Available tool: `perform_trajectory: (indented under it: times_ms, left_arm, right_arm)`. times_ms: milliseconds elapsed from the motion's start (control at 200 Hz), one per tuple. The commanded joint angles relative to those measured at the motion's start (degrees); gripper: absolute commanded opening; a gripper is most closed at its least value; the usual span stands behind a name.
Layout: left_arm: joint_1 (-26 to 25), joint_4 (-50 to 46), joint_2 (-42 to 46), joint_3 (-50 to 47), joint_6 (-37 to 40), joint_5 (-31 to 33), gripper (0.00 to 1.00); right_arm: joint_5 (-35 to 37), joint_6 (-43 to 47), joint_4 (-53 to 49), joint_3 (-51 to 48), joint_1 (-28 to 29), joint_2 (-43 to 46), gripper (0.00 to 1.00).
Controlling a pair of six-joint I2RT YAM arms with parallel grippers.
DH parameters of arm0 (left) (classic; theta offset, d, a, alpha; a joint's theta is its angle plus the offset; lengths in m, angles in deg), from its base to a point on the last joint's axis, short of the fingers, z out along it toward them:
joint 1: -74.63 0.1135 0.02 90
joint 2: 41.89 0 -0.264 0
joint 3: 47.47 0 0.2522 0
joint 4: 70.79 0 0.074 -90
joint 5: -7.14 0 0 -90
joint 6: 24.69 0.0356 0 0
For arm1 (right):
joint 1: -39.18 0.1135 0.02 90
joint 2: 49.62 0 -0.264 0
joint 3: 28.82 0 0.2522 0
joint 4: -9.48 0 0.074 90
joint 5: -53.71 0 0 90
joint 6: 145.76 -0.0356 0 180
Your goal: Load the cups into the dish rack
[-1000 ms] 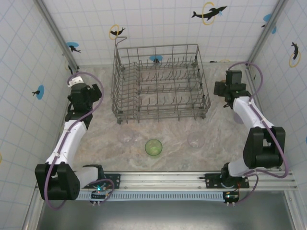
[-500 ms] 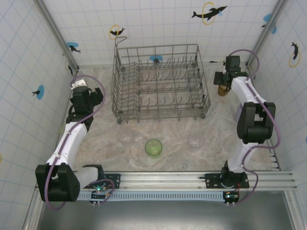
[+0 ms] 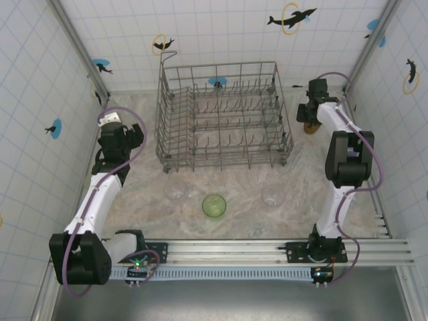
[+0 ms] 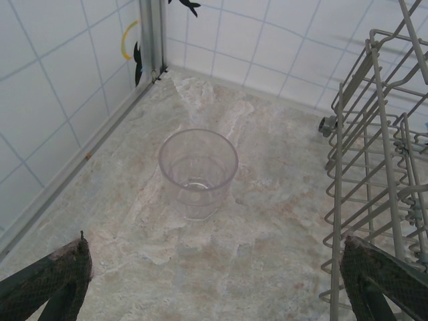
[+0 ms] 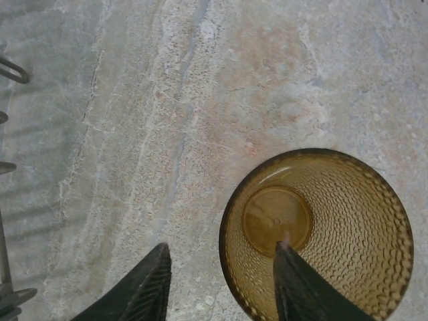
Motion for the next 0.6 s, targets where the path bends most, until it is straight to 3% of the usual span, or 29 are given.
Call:
perform_trajectory:
  times_ms: [0, 255, 380, 490, 596]
  left_arm:
    - [-0.3, 0.6, 1.1, -0.6, -0.3, -0.7, 0.98]
    - [-0.3, 0.6, 0.9, -0.5, -0.6, -1.6, 0.98]
    - [-0.3, 0.6, 1.1, -0.6, -0.8, -1.3, 0.98]
    - [-0.3, 0.4, 1.4, -0.6, -0.2, -0.6, 0.98]
    - [-0.3, 0.3, 1.6, -0.5, 0.0, 0.1, 0.98]
  right_arm:
    - [0.0, -0.7, -1.9, 3.8, 0.3, -2.5, 0.42]
    - [1.9, -0.4, -4.2, 8.6, 0.2, -7.3, 0.36]
    - [2.3, -0.4, -5.3, 10.7, 0.2, -8.6, 0.24]
    - [2.8, -1.4, -5.9, 10.9, 0.2, -8.4, 0.01]
    - [3.2, -2.3, -6.3, 10.9, 0.1, -7.5, 0.00]
